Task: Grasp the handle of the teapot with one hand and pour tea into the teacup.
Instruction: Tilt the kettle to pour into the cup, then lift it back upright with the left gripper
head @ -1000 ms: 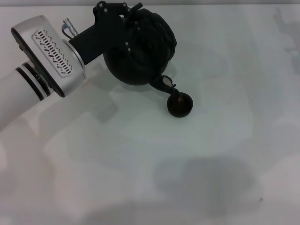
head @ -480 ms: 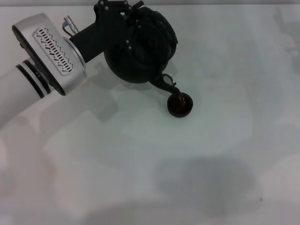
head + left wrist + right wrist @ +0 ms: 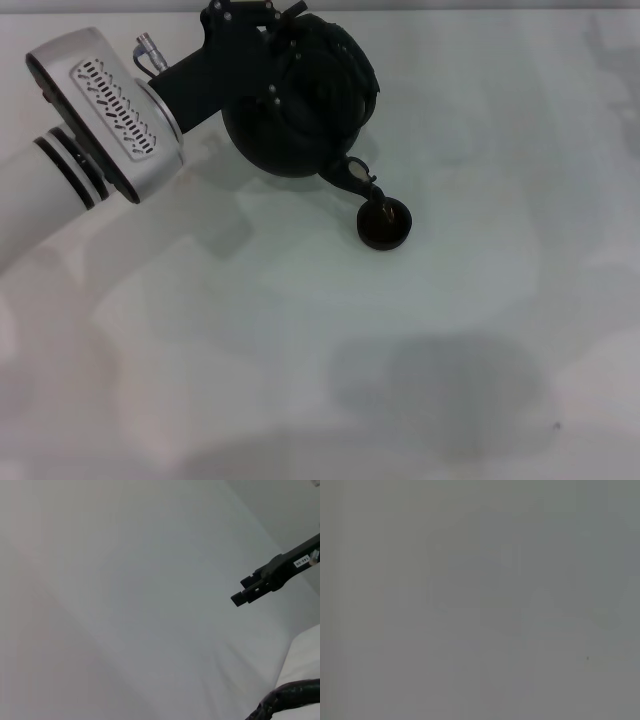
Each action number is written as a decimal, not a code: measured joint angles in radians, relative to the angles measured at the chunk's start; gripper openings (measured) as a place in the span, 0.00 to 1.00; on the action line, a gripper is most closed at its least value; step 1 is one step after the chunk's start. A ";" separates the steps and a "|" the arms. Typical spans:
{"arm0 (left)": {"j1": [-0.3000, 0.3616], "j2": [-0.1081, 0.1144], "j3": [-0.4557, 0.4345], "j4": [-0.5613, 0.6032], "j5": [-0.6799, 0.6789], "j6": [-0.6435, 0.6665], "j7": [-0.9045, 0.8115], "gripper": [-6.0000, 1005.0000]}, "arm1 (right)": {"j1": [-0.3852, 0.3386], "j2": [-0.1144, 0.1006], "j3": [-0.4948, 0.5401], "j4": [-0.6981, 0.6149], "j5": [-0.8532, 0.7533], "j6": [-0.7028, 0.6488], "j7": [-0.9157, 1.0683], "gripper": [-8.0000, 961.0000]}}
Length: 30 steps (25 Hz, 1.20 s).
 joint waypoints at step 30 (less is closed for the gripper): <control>0.041 -0.005 -0.102 -0.074 -0.057 0.005 -0.110 0.10 | 0.001 0.000 0.000 0.000 0.000 0.009 0.000 0.86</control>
